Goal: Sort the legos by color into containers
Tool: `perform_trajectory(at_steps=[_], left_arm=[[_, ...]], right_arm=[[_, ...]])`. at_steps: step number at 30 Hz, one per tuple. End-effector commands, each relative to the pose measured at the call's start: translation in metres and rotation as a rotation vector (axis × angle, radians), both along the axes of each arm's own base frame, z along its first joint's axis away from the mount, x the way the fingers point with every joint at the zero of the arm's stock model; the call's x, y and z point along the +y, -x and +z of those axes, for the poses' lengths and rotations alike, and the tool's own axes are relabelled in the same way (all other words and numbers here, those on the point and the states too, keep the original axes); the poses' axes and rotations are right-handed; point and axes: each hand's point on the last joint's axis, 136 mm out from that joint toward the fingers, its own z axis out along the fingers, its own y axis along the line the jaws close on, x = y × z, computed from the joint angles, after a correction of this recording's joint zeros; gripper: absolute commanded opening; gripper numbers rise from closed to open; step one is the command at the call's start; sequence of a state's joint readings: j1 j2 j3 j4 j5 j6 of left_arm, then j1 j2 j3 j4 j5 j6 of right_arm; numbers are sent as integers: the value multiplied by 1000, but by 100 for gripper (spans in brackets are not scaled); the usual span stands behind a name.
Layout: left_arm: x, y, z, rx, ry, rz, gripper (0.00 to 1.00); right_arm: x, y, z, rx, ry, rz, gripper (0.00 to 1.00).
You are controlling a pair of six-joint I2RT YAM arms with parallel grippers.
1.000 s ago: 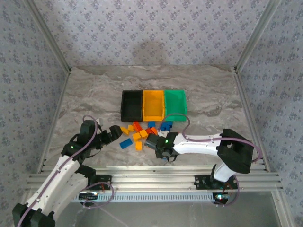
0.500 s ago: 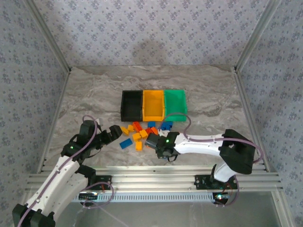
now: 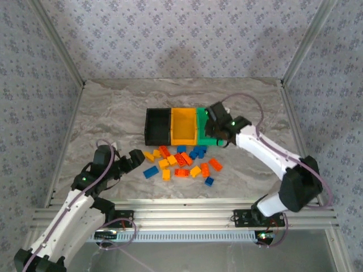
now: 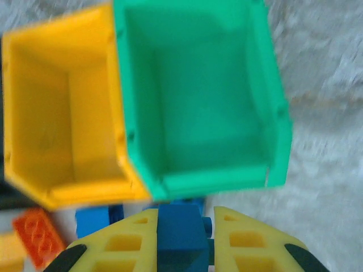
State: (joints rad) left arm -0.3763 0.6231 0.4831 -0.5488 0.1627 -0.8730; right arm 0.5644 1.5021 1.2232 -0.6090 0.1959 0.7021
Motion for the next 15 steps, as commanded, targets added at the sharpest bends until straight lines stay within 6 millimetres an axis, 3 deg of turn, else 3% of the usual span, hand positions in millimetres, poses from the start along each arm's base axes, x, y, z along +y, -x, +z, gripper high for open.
perform_trajectory(at_steps=[1,4,10,12,15], left_arm=[[0,-2,4,29,-33,-9,99],[-1,-2,-1,40,-44,-20,98],[4,-4,-4,40,-96,-29,98],[6,-4,-10,56,-120,-35,98],[5,-4,-21,91,-142,-48,97]], right_arm=[[1,-41,-4,5,-20,15,9],[-2,-69,-20,41,24,25,10],[-2,-84,-45,118,82,5,20],[0,-86,-46,116,70,-5,29],[3,-89,-34,79,45,-11,53]])
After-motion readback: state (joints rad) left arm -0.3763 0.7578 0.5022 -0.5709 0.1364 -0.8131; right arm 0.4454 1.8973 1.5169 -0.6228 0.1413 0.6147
